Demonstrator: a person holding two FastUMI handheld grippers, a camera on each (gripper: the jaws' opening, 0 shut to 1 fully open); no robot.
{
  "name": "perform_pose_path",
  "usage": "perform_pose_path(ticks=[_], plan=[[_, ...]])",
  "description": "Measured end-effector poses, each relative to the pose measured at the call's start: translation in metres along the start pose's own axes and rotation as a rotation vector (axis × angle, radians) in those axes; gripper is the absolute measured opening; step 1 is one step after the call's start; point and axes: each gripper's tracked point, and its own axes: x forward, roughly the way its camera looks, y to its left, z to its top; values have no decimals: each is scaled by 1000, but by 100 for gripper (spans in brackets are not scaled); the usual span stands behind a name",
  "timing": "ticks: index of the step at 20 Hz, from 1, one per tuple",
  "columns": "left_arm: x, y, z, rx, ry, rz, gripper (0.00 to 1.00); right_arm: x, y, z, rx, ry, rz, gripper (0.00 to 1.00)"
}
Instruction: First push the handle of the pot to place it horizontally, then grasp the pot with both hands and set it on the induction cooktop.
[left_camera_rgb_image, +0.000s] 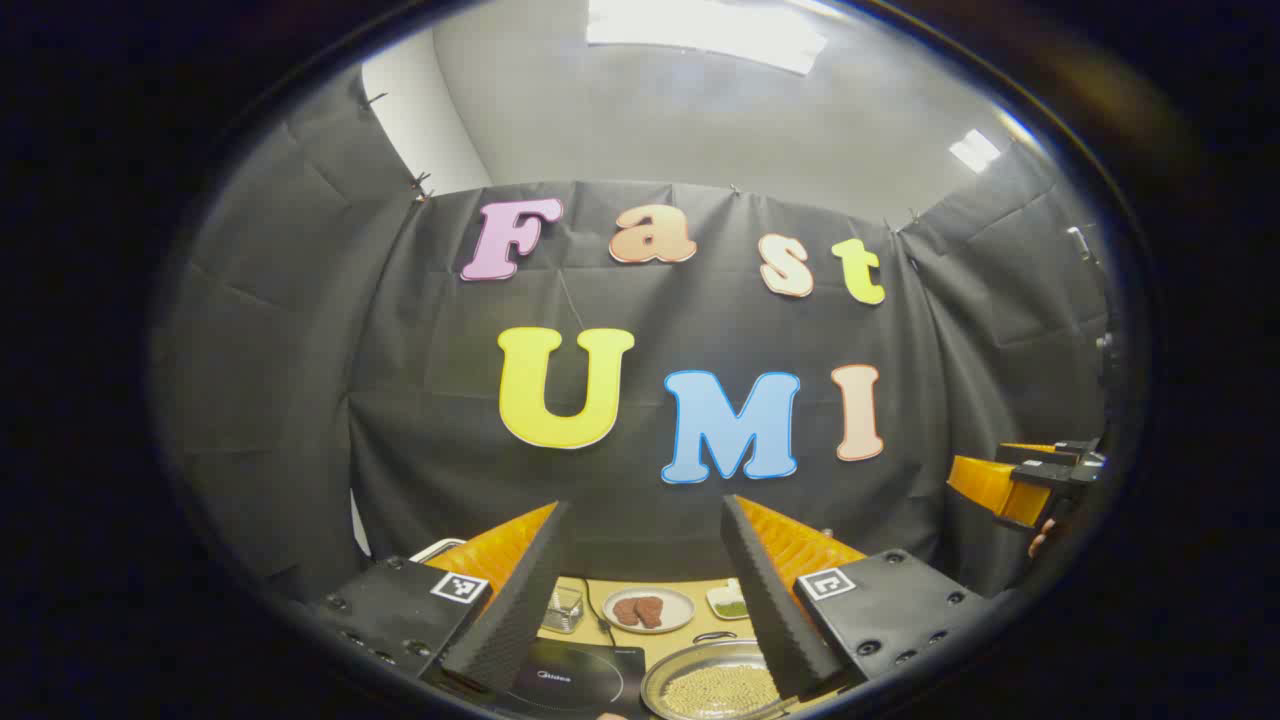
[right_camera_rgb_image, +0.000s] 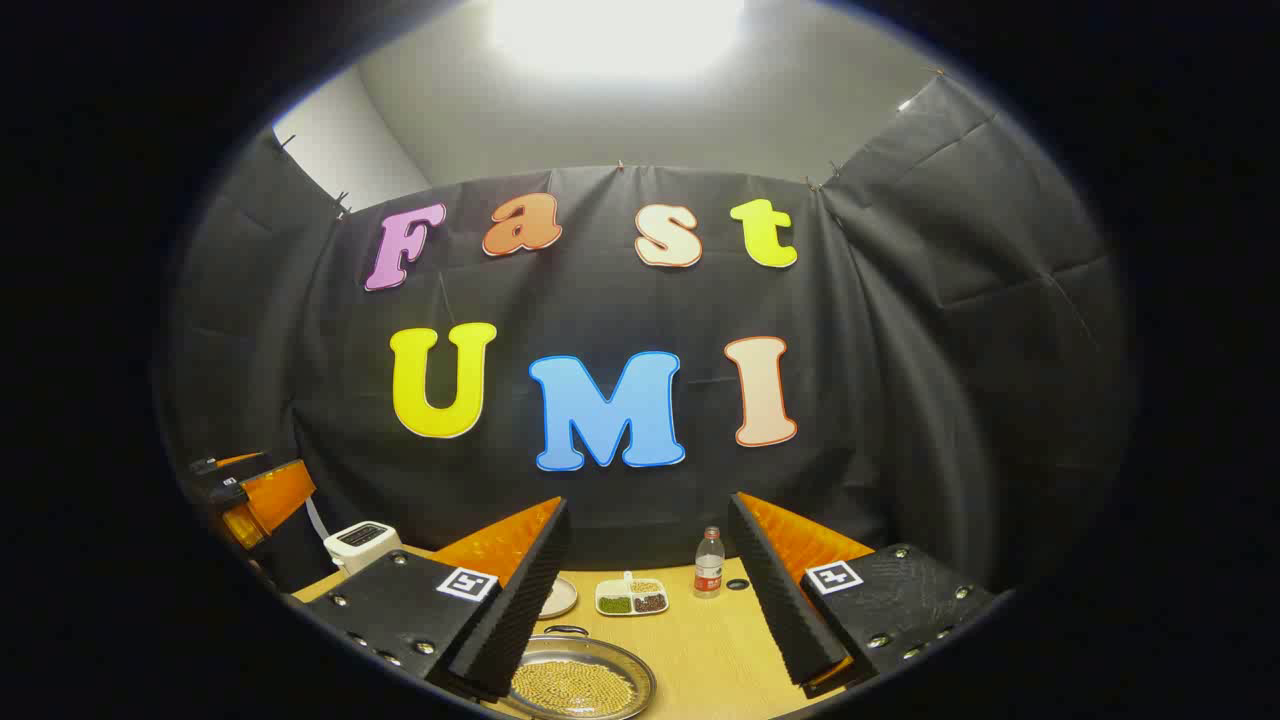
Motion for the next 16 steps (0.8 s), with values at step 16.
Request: perform_pose_path(ticks=[16], plan=[[2, 2, -1, 25, 10, 7, 97, 4, -2, -17, 21, 52, 3, 96]])
